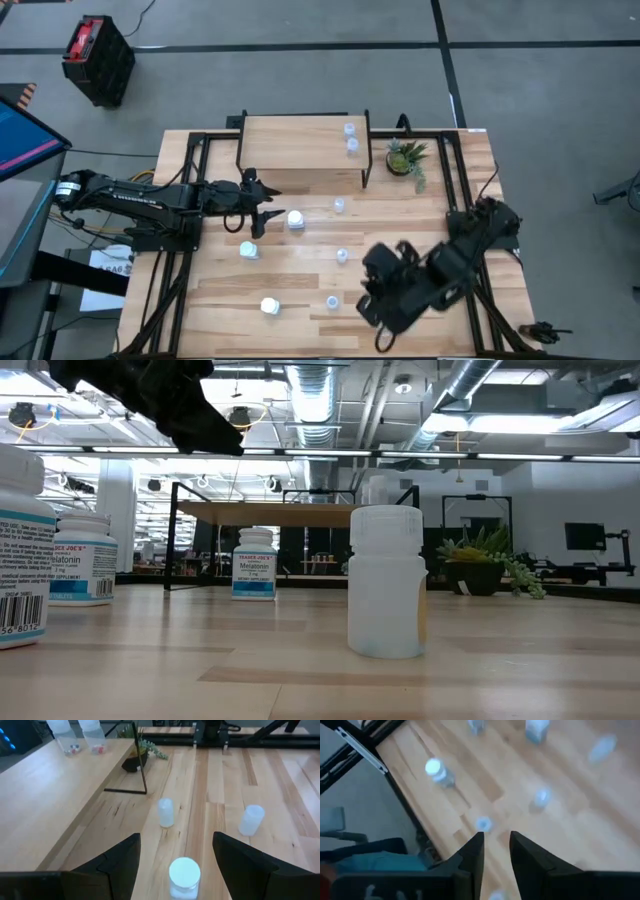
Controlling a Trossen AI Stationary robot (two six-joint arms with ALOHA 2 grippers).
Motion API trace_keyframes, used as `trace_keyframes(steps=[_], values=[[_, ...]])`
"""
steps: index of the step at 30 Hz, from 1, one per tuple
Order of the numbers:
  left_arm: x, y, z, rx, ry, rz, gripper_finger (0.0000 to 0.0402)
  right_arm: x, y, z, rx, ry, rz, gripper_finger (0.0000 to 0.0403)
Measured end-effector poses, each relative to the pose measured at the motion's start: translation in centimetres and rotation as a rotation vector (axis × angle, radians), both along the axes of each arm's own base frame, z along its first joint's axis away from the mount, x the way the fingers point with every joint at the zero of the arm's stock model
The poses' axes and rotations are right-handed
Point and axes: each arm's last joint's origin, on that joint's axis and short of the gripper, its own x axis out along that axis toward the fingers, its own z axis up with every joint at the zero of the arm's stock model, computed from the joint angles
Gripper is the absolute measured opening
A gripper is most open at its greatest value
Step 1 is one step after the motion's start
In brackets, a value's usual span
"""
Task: Pick and place medicine bottles onto shelf by color
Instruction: Put the transparent pill bottle on the shelf aligned with the other transparent pill bottles
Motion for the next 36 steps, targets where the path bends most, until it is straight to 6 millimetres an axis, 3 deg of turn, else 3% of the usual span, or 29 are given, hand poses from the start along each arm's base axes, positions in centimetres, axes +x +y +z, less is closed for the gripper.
trace_keyframes(steps=[6, 13, 17, 27, 31, 36], values=[[0.0, 0.0, 0.0, -0.003, 0.0, 0.002, 0.0238, 1.3, 2.8, -3.3, 0.064, 0.075, -0.102, 0.0084], [0.0, 0.0, -0.1, -0.024, 0.0, 0.012, 0.0238, 1.8, 4.6, -7.0, 0.158, 0.25, -0.178, 0.0062], [0.0, 0.0, -0.1, -0.023, 0.0, 0.012, 0.0238, 0.3, 4.8, -8.4, 0.157, 0.333, -0.228, 0.0054], [-0.1, 0.0, -0.2, -0.022, 0.016, 0.013, 0.0238, -5.8, 3.5, -8.3, 0.179, 0.342, -0.419, 0.0048], [-0.1, 0.0, -0.2, -0.021, 0.015, 0.013, 0.0238, -6.3, 4.2, -9.4, 0.173, 0.37, -0.409, 0.0048], [-0.1, 0.0, -0.2, 0.0, 0.019, 0.004, 0.0238, -5.4, 4.8, -10.5, 0.191, 0.382, -0.304, 0.0048]])
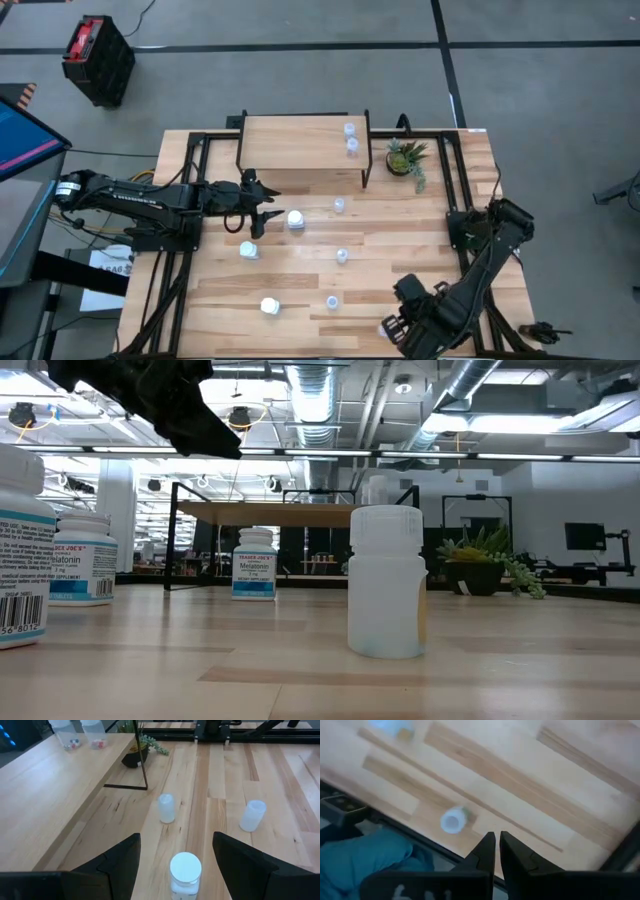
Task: Pick and place medicine bottles onto shelf by color
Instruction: Put the transparent pill bottle on the shelf aligned with the other transparent pill bottles
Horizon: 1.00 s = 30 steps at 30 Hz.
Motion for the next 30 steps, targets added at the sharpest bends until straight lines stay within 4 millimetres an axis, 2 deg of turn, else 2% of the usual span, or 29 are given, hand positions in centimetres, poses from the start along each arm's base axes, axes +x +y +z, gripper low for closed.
trace_keyframes(steps=[3, 6, 9, 12, 17, 23, 27, 30], values=[[0.0, 0.0, 0.0, 0.002, 0.0, -0.001, 0.0238, 0.6, -0.5, -0.2, 0.003, -0.002, -0.012, 0.0056], [0.0, 0.0, 0.0, 0.002, 0.0, -0.001, 0.0238, 1.2, -1.0, -0.1, 0.006, 0.013, 0.009, 0.008], [0.0, 0.0, 0.0, 0.002, 0.002, -0.001, 0.0238, 1.7, -1.4, -0.2, 0.014, 0.019, 0.0, 0.0123], [0.0, 0.0, 0.0, 0.002, 0.002, -0.001, 0.0238, 2.2, -1.3, -1.1, -0.002, 0.04, -0.011, 0.0176], [0.0, 0.0, 0.0, 0.002, 0.002, -0.001, 0.0238, 3.4, 0.3, -3.1, 0.021, 0.02, -0.002, 0.0245], [0.0, 0.0, 0.0, 0.002, 0.001, -0.001, 0.0238, 5.3, 2.6, -6.0, 0.155, 0.017, 0.011, 0.0259], [0.0, 0.0, 0.0, 0.002, 0.0, -0.001, 0.0238, 6.0, 2.7, -7.3, 0.148, 0.041, -0.032, 0.0259], [0.0, 0.0, 0.0, 0.002, 0.0, -0.001, 0.0238, 5.9, 2.3, -7.6, 0.123, 0.078, -0.081, 0.026]])
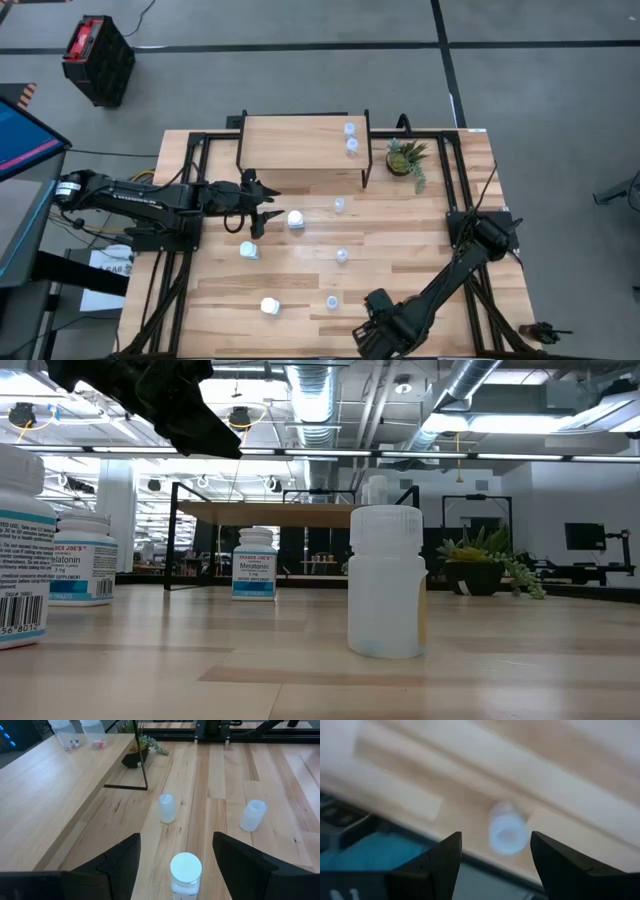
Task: Pick and place medicine bottles onto shelf by color
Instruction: Put the transparent pill bottle on the shelf aligned with the other transparent pill bottles
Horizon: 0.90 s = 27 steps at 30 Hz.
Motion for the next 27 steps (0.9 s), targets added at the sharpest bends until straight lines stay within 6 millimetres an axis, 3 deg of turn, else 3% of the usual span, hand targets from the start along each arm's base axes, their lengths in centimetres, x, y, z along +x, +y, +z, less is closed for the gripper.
trace_keyframes(steps=[11, 20, 27], values=[[0.0, 0.0, 0.0, 0.003, 0.001, -0.002, 0.0238, -0.6, 0.6, 0.0, 0.029, 0.034, -0.069, 0.026], [0.0, 0.0, 0.0, 0.002, -0.005, -0.002, 0.0238, 0.0, 1.0, -2.3, 0.01, 0.09, -0.065, 0.026], [0.0, 0.0, 0.1, 0.002, -0.006, -0.002, 0.0238, 0.5, 0.8, -2.6, 0.015, 0.085, -0.058, 0.026]])
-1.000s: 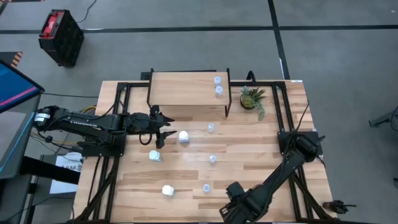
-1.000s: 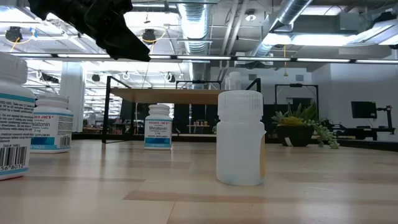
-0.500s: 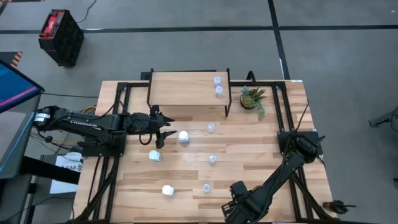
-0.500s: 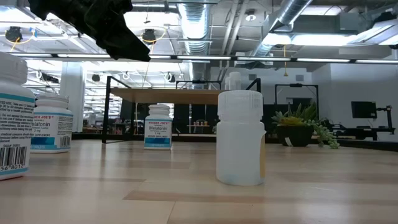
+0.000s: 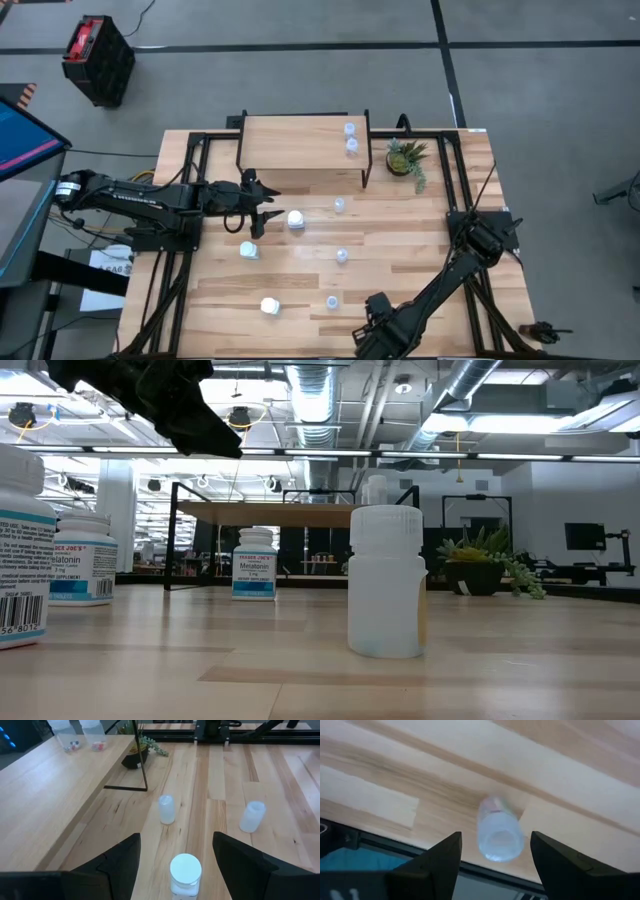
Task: Pick and place medicine bottles onto shelf by color
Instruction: Put the transparent pill bottle on the shelf aligned with the other transparent pill bottles
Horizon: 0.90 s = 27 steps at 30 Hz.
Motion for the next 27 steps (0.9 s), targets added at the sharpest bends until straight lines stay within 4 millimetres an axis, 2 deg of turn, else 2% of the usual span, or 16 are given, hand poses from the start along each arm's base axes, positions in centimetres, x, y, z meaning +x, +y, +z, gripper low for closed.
trace_keyframes(steps=[11, 27], values=[[-0.01, 0.01, 0.0, -0.001, 0.0, 0.001, 0.0238, 0.57, -0.5, 0.0, 0.012, -0.002, 0.014, 0.026], [0.0, 0.0, 0.0, 0.0, 0.0, 0.0, 0.0238, 0.35, -0.62, -0.01, 0.015, 0.03, 0.072, 0.026]])
